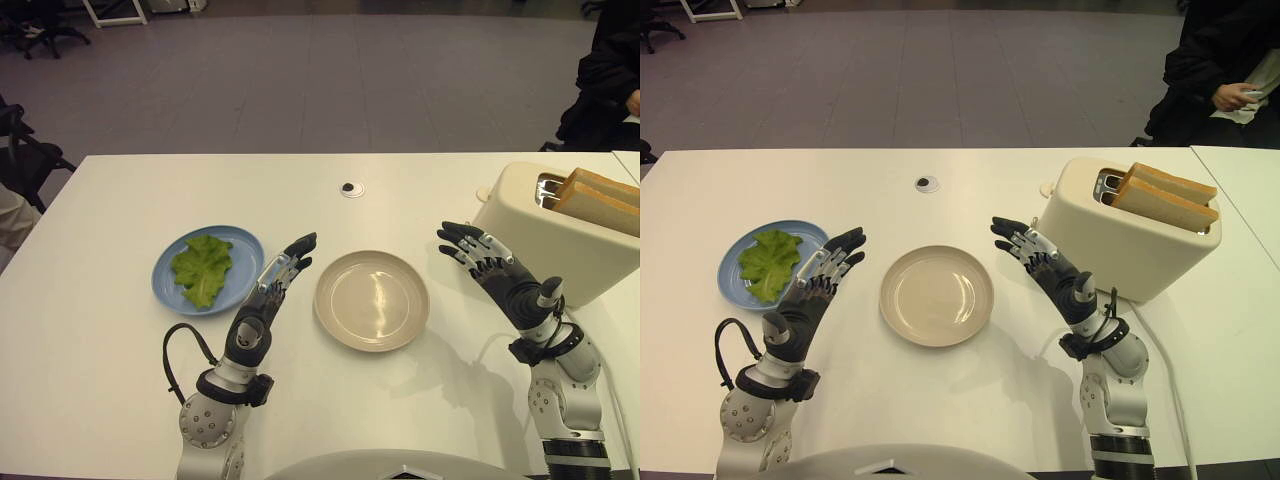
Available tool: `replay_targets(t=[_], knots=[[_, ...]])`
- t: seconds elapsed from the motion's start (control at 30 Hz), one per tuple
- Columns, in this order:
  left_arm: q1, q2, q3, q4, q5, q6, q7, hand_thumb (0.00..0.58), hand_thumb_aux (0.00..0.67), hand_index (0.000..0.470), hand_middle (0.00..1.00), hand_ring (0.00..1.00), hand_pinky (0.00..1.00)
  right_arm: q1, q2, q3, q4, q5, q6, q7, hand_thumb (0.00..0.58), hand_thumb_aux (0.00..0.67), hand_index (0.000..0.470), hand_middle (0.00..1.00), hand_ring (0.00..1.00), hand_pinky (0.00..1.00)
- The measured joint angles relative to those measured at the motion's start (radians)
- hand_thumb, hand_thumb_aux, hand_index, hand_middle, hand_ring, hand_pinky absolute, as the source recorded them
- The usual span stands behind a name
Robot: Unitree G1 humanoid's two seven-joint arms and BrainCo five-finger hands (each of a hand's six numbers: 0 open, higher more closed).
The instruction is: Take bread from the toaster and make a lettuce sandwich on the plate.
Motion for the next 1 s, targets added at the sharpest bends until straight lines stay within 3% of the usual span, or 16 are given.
replay_targets(t=[0.83, 0.93, 1.0], knots=[[-0.01, -0.001, 0.009, 0.006, 0.078, 0.072, 0.055, 0.0, 0.0, 0.0, 0.0, 0.0, 0.0, -0.012, -0.013, 0.011, 0.023, -0.027, -0.005, 0.005, 0.0, 0.0, 0.0, 0.0, 0.0, 0.0], [-0.016, -0.001, 0.008, 0.018, 0.08, 0.075, 0.058, 0.0, 0.0, 0.0, 0.0, 0.0, 0.0, -0.023, -0.049, -0.075, -0.026, -0.013, -0.031, -0.016, 0.0, 0.0, 0.0, 0.0, 0.0, 0.0], [-0.024, -0.001, 0.006, 0.024, 0.082, 0.076, 0.059, 0.0, 0.0, 0.0, 0.0, 0.0, 0.0, -0.086, -0.151, -0.217, -0.048, 0.002, -0.036, -0.052, 0.0, 0.0, 0.0, 0.0, 0.0, 0.0]])
